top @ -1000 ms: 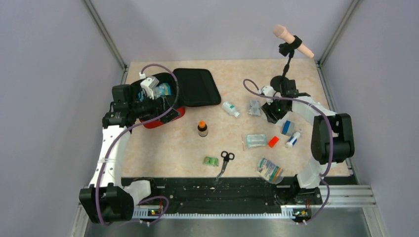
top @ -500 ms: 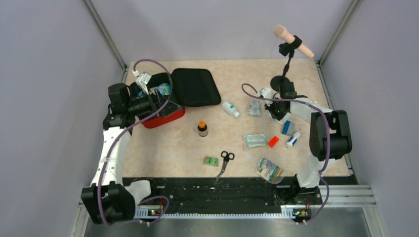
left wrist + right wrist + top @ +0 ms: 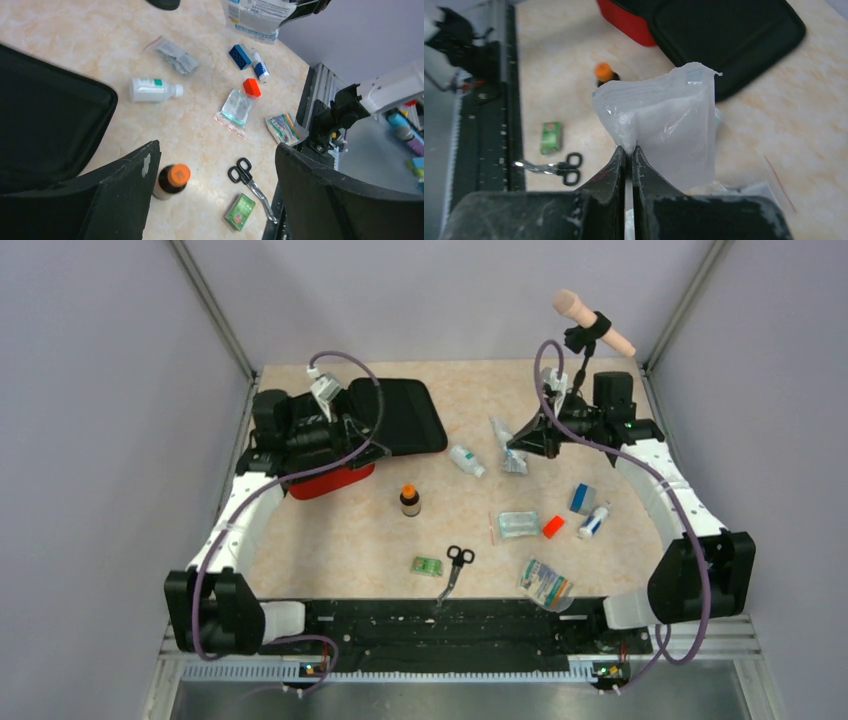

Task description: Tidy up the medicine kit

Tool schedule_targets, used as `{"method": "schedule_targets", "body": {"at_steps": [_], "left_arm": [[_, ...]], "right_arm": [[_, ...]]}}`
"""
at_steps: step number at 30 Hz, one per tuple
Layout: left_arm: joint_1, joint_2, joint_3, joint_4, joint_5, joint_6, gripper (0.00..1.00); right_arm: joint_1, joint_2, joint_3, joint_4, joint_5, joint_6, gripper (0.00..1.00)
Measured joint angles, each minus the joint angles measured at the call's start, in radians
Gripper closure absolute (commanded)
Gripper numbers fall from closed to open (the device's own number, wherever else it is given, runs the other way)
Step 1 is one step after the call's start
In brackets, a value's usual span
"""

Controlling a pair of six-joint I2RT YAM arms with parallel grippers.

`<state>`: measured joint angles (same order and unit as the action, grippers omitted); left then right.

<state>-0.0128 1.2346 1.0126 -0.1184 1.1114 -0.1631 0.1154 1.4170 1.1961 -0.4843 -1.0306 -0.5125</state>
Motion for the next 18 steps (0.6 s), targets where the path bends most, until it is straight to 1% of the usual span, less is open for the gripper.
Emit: {"method": "schedule_targets", "body": {"at_steps": [3,5,8,11,14,16,17,18], "left_arm": [[-0.096,0.082,0.074,0.003,0.009,0.085,0.12],[-0.151,0.12,0.13,-0.013,0.025,0.144,0.12],[-0.234,0.156,0.22,-0.091,0.052,0.278,0.13],[-0.312,0.171,0.284,-0.221,0.051,0.464,0.15],[-0.376,0.178,0.301,-0.33,0.032,0.618,0.15],[-0.409,0.191,0.302,-0.393,0.009,0.698,0.15],[-0.415,0.196,0.303,-0.409,0.003,0.719,0.16],[-0.423,0.207,0.309,-0.438,-0.007,0.748,0.18]], "right_arm": [[0.018,-0.006,0.005,0.048,-0.22,0.116,1.0],[0.039,0.002,0.003,0.051,-0.305,0.163,1.0],[0.092,-0.002,-0.003,0.059,-0.396,0.22,1.0],[0.139,-0.039,-0.043,0.127,-0.449,0.302,1.0],[0.153,-0.088,-0.109,0.269,-0.484,0.449,1.0],[0.158,-0.103,-0.164,0.438,-0.497,0.586,1.0],[0.158,-0.104,-0.183,0.502,-0.501,0.644,1.0],[0.162,-0.104,-0.214,0.602,-0.502,0.724,1.0]]}}
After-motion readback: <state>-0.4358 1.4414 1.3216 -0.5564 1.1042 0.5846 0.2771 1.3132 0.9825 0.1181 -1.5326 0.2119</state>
